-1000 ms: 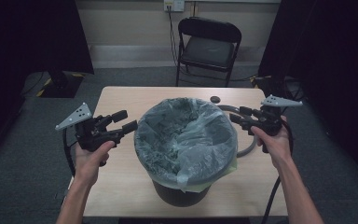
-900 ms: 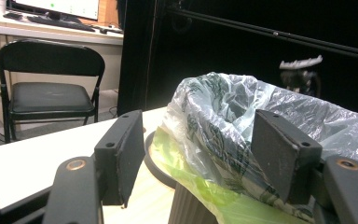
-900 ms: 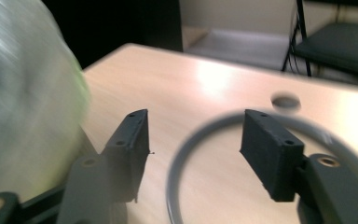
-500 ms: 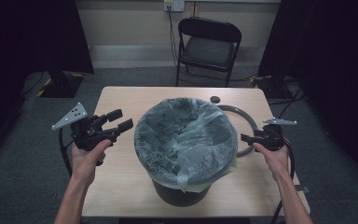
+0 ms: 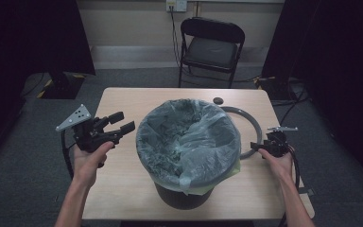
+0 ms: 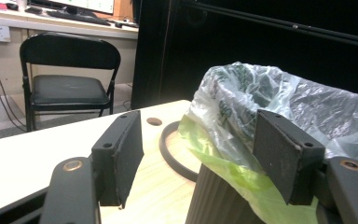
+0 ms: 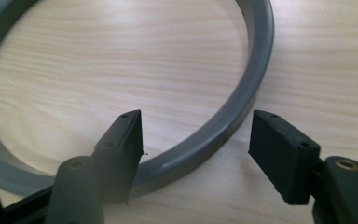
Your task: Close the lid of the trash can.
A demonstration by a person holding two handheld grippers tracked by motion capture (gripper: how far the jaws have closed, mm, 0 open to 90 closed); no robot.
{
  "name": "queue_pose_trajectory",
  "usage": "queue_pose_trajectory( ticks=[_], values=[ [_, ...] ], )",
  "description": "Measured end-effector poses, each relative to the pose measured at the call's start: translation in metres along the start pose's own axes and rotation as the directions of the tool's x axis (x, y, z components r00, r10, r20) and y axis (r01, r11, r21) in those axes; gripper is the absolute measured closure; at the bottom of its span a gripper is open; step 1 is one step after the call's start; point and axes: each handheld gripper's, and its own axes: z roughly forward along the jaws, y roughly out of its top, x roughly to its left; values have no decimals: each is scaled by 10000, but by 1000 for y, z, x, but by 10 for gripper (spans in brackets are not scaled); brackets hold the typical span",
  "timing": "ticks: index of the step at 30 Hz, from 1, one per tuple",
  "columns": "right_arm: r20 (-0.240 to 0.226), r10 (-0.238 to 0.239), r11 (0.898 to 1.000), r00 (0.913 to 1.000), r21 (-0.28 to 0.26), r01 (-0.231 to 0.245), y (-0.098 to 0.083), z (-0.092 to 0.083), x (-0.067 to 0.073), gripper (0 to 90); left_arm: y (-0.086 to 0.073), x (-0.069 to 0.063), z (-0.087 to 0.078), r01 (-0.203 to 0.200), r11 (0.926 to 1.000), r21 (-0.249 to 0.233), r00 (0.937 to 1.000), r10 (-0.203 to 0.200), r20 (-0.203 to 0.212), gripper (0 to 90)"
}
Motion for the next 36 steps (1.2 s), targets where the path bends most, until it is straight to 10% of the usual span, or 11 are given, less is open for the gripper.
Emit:
queue_pose_trajectory(
  ticks=[12, 20, 27, 32, 36],
  values=[
    [340, 271, 9972, 9991, 690, -294, 1, 12, 0, 452, -15, 10, 10, -261, 9945, 1019, 9966, 338, -748, 287],
    [825, 324, 9942, 9961, 993, -406, 2, 7, -8, 544, -53, 18, 15, -47, 9786, 2057, 9885, 356, -1467, 206],
    [871, 715, 9902, 9936, 1136, -812, 4, 6, -15, 605, -108, 20, 20, 489, 9229, 3820, 9762, 367, -2137, 188],
    [1147, 552, 9862, 9919, 1487, -720, 8, 6, -15, 656, -129, 21, 19, 925, 9043, 4167, 9643, 230, -2639, 211],
    [1470, 266, 9867, 9888, 1547, -496, 9, 7, -13, 696, -148, 19, 26, 889, 8562, 5089, 9511, 788, -2987, 212]
  ],
)
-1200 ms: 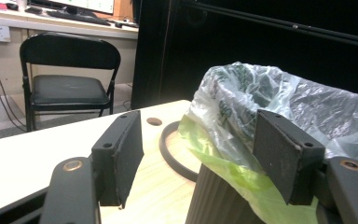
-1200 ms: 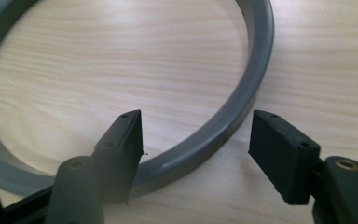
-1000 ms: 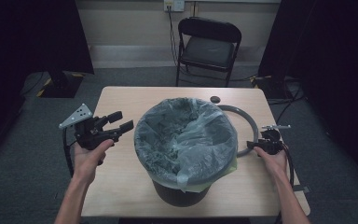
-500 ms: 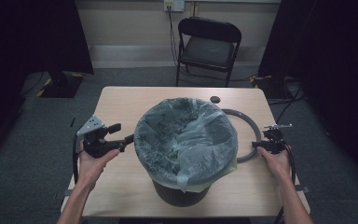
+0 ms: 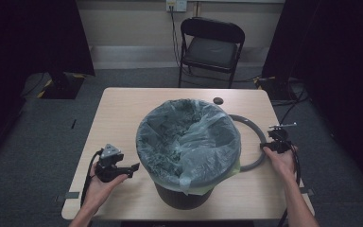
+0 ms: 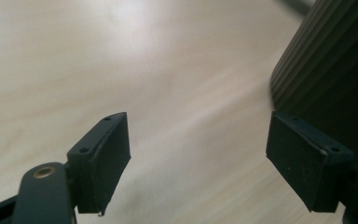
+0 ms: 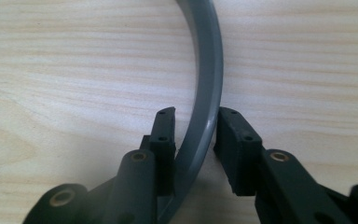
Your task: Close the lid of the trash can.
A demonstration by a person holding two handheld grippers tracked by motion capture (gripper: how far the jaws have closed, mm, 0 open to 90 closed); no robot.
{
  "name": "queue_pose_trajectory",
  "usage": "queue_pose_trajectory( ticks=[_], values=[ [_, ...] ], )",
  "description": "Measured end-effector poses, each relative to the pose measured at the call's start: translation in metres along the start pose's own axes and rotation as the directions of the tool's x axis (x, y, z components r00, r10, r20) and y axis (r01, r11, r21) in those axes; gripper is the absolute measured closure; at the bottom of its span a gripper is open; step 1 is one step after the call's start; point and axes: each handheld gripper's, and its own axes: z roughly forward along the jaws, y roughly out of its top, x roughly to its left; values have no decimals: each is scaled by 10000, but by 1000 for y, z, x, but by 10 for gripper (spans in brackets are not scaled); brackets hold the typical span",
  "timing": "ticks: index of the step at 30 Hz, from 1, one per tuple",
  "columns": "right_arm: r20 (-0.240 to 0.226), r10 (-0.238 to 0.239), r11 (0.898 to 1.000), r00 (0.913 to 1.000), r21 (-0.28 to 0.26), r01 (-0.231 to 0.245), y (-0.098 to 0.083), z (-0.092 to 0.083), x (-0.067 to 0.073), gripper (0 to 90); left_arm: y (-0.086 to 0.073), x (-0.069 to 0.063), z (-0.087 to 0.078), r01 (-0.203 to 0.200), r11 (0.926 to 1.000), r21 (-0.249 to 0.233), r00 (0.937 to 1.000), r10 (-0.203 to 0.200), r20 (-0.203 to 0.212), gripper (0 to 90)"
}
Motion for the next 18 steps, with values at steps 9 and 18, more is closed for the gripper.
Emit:
queue_pose_trajectory(
  ticks=[9, 18],
  values=[
    [105, 92, 9999, 9999, 40, -92, 3, 1, 0, 711, -8, -13, 24, -574, 9948, 841, 9961, 627, -623, 208],
    [251, 386, 9991, 9989, 174, -391, 8, 3, 0, 780, -11, -12, 29, -858, 9949, 538, 9945, 887, -555, 129]
  ],
)
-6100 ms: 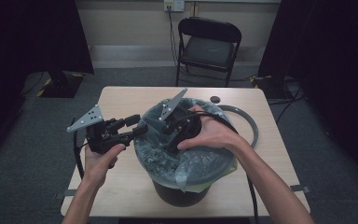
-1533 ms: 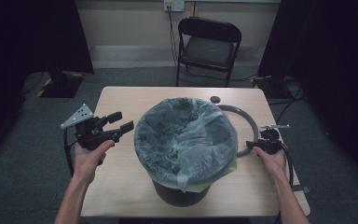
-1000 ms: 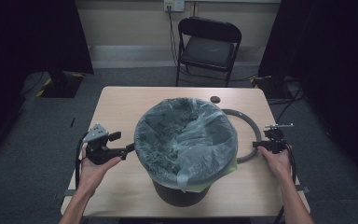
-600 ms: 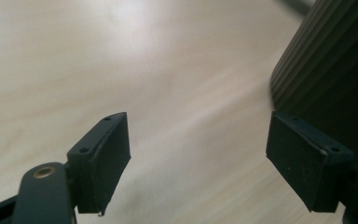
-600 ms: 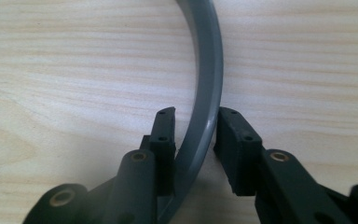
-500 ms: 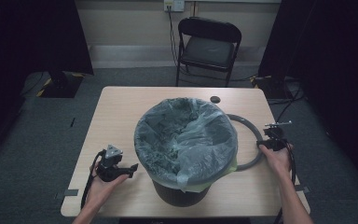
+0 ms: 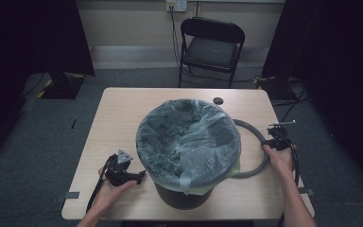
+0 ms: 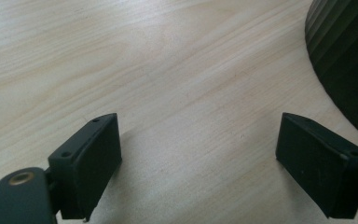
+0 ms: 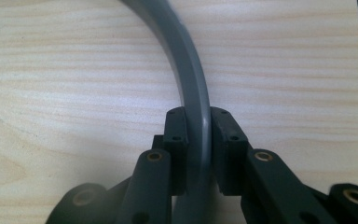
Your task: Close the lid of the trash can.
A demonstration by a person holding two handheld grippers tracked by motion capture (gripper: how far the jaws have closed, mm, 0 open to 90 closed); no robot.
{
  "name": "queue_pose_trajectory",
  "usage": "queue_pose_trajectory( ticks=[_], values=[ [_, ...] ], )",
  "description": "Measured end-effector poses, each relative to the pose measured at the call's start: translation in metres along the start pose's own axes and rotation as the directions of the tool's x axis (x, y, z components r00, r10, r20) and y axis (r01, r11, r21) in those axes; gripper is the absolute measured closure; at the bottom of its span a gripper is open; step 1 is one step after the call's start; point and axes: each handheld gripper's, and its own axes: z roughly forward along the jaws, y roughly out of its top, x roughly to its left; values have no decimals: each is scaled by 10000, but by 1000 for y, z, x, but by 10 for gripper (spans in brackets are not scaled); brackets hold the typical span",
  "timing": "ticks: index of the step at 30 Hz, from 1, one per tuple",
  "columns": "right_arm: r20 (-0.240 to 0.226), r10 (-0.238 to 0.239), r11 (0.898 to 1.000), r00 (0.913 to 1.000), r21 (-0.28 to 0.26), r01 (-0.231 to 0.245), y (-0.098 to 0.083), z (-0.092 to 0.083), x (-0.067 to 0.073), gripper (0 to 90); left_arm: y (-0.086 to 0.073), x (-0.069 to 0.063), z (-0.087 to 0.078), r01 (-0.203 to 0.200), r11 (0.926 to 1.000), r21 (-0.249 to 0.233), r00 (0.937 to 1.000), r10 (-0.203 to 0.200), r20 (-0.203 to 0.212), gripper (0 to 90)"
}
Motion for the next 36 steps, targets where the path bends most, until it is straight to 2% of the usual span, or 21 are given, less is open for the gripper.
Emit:
queue_pose_trajectory(
  ticks=[3, 5, 7, 11, 18, 21, 26, 28, 29, 33, 36],
  values=[
    [76, -16, 9999, 10000, 130, 15, 4, 1, 1, 786, -2, 0, 2, -37, 9996, -267, 10000, 39, 43, 98],
    [157, 18, 10000, 9999, -32, -17, 5, 3, 1, 788, -2, 0, 2, -49, 9996, -278, 10000, 50, 47, 95],
    [230, 17, 9999, 9997, 133, -20, 9, 4, 3, 789, -2, 0, 2, -50, 9996, -282, 10000, 51, 35, 93],
    [387, 164, 9998, 9991, -117, -160, 9, 6, 6, 790, -2, 0, 2, -59, 9997, -255, 10000, 59, -10, 91],
    [345, 260, 9992, 9991, -300, -250, 8, 7, 5, 792, -2, 0, 3, -72, 9997, -253, 10000, 72, 18, 85],
    [306, 487, 9982, 9983, -365, -475, 7, 7, 3, 794, -2, 0, 3, -59, 9997, -248, 10000, 59, 11, 85],
    [-122, 1089, 9926, 9940, -519, -1094, 10, 2, -6, 798, -2, 1, 3, -100, 9997, -241, 9999, 102, 57, 84],
    [-26, 1160, 9912, 9932, -631, -1160, 12, -2, -8, 798, -2, 1, 3, -96, 9997, -243, 9999, 98, 57, 84],
    [-115, 1285, 9895, 9916, -649, -1290, 12, -4, -8, 799, -2, 1, 3, -94, 9997, -244, 9999, 95, 58, 84],
    [-237, 1264, 9882, 9917, -841, -1280, 15, -10, -5, 800, -2, 1, 3, -97, 9997, -241, 9999, 98, 57, 84],
    [-686, 1566, 9823, 9853, -927, -1626, 16, -11, -5, 800, -2, 0, 3, -91, 9997, -242, 9999, 92, 58, 84]
  ],
)
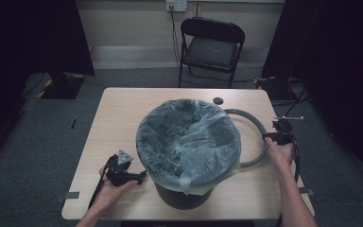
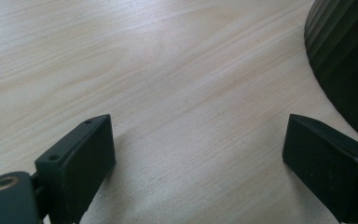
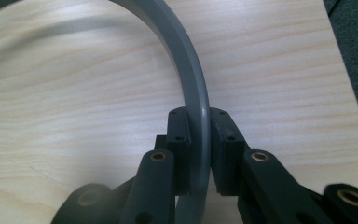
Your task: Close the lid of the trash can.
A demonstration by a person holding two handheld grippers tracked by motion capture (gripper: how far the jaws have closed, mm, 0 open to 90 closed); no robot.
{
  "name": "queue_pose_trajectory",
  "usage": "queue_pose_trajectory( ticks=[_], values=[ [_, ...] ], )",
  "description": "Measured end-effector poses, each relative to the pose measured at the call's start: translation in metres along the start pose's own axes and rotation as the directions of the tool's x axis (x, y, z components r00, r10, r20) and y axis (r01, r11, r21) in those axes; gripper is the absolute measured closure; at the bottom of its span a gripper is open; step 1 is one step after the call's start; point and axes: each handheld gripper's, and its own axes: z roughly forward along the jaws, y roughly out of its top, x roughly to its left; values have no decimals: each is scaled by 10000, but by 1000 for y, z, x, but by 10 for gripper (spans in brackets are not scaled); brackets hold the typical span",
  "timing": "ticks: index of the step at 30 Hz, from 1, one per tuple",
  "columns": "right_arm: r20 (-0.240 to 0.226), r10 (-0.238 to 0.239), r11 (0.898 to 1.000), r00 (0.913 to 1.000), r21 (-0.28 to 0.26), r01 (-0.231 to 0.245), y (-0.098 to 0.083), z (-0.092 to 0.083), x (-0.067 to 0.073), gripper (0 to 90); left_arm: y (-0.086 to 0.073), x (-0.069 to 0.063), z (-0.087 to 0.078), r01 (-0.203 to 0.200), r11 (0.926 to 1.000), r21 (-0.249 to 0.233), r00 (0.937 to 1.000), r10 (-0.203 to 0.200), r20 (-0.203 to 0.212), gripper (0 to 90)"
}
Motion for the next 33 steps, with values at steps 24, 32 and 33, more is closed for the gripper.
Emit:
queue_pose_trajectory(
  ticks=[24, 32, 33],
  values=[
    [-1701, 546, 9924, 9839, -993, -722, 26, -24, 13, 800, 0, 0, 0, -2, 10000, 2, 10000, 2, -23, 85],
    [-2549, 1034, 9835, 9614, -1177, -1370, 38, -31, 14, 801, 0, 0, 0, 2, 10000, 0, 10000, -2, -2, 85],
    [-2649, 1023, 9834, 9588, -1185, -1376, 40, -31, 16, 801, 0, 0, 0, 5, 10000, 1, 10000, -5, 1, 85]
  ],
)
